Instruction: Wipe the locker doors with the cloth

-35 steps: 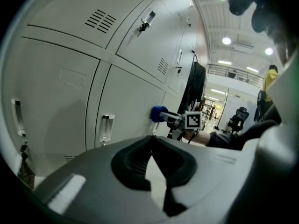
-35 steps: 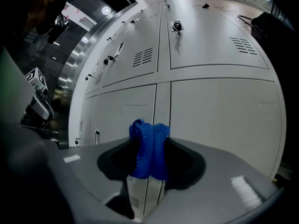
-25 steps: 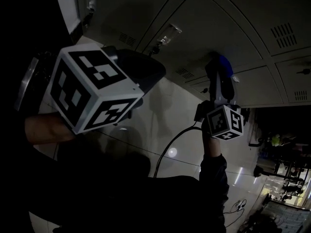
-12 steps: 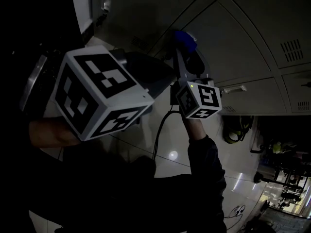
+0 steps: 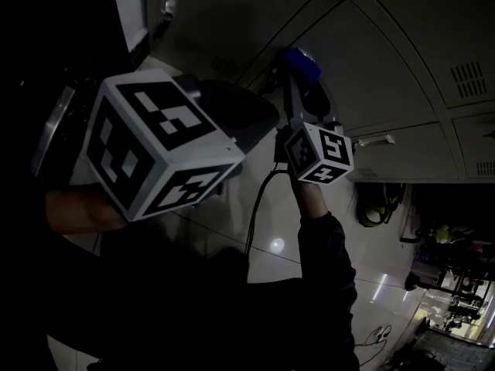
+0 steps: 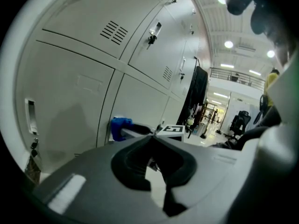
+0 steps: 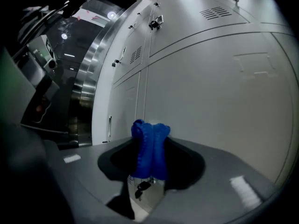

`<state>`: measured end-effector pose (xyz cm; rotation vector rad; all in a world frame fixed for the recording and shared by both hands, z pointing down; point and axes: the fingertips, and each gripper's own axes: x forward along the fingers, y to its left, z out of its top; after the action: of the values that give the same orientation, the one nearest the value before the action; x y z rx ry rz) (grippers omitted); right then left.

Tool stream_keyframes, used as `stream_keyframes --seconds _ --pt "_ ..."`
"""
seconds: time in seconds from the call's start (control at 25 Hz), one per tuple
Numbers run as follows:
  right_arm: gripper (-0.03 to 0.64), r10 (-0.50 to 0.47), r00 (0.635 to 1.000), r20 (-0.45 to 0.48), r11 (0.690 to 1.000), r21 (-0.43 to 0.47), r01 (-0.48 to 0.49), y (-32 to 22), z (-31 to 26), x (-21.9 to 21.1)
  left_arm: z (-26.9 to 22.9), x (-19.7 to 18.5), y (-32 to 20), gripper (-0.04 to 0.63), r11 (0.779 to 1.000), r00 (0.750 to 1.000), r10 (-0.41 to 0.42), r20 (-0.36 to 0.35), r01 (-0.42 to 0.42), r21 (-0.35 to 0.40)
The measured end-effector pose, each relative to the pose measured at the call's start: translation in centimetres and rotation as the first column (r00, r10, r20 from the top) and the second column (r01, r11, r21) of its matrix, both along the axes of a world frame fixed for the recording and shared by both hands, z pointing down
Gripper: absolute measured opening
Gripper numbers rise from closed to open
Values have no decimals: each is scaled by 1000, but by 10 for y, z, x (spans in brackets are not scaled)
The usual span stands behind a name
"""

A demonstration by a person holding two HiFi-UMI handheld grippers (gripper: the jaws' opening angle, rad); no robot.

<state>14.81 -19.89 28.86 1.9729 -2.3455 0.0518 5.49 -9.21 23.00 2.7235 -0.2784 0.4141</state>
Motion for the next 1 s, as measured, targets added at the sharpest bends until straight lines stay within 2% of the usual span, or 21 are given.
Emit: stream_keyframes --seconds 0.16,0.56,1.0 --pt "160 41 999 8 999 0 -41 13 -3 20 -2 -4 3 0 1000 1000 9 6 -9 2" --pt "163 142 990 7 990 8 -142 57 -8 94 5 17 10 0 999 999 38 33 -38 5" --pt "164 279 960 -10 960 -12 -279 105 2 173 13 29 14 0 999 997 53 56 -54 2"
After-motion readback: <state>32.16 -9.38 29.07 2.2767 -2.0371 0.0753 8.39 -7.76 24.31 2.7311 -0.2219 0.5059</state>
